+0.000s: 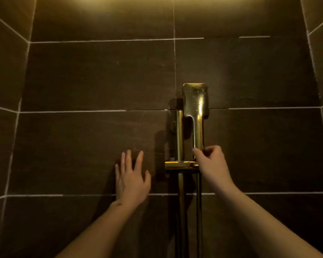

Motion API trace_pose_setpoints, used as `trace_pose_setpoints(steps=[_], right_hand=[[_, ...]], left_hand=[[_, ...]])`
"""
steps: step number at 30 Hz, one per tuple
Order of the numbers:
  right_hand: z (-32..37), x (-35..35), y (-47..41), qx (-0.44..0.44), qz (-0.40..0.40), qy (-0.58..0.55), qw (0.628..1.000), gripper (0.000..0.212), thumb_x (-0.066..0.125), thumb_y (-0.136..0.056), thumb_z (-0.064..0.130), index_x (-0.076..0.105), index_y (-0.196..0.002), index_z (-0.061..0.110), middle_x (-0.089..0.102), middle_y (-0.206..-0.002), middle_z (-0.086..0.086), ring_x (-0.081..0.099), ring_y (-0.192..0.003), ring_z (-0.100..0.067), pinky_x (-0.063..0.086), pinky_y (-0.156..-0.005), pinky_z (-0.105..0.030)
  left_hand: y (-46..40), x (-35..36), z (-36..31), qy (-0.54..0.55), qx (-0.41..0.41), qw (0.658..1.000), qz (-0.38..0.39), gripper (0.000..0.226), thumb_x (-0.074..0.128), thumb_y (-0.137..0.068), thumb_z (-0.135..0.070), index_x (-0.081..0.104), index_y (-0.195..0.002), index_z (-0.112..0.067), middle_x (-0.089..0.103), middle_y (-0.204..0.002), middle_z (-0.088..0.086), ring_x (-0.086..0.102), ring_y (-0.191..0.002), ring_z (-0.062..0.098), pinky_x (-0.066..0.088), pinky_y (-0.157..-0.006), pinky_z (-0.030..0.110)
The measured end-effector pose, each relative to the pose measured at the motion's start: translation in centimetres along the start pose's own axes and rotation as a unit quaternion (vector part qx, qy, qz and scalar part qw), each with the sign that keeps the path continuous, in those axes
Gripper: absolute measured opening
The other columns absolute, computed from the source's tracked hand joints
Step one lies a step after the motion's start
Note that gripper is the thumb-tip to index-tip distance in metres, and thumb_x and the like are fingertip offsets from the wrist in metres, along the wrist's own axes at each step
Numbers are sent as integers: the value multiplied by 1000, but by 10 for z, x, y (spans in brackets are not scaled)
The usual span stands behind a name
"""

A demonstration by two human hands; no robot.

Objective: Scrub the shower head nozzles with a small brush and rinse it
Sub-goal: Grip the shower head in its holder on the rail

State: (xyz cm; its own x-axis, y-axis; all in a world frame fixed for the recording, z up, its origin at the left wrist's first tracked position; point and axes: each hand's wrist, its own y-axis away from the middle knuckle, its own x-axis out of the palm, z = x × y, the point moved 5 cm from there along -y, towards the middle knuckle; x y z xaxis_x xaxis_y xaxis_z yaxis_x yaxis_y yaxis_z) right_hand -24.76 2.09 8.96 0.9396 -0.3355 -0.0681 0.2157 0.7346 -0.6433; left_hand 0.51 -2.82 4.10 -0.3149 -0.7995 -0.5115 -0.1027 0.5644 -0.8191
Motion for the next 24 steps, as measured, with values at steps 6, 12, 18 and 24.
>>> trace_pose_setpoints(steps=[6,12,18,24], right_hand=[[4,19,-14,-6,17,-18,1000,34,60,-93,35,41,-119,26,63,-99,3,68,-84,-12,60,-70,-32],[-1,24,-14,-52,30,-15,998,24,55,-97,29,43,-118,26,66,-91,0,70,-76,-13,61,-63,-29],[-18,16,-3,-48,102,-27,993,38,52,-99,31,31,-130,37,64,-103,3,68,-86,-2,54,-62,-16],[-23,19,-4,-19,85,-114,990,17,51,-100,28,45,-116,32,63,-99,8,66,-85,0,49,-60,-13]], left_hand=[[1,51,12,-54,-24,998,-21,69,30,-101,-53,-1,-160,-36,-22,-168,11,-25,-153,31,-6,-122,62],[-6,69,21,-80,-1,991,-106,72,39,-88,-47,29,-156,-25,20,-166,22,12,-155,41,12,-117,71],[-6,73,24,-77,18,985,-151,72,39,-88,-43,25,-157,-26,15,-168,20,6,-157,37,9,-119,68],[-6,76,29,-64,26,983,-171,72,39,-87,-43,30,-156,-26,16,-168,19,8,-156,36,9,-119,65]])
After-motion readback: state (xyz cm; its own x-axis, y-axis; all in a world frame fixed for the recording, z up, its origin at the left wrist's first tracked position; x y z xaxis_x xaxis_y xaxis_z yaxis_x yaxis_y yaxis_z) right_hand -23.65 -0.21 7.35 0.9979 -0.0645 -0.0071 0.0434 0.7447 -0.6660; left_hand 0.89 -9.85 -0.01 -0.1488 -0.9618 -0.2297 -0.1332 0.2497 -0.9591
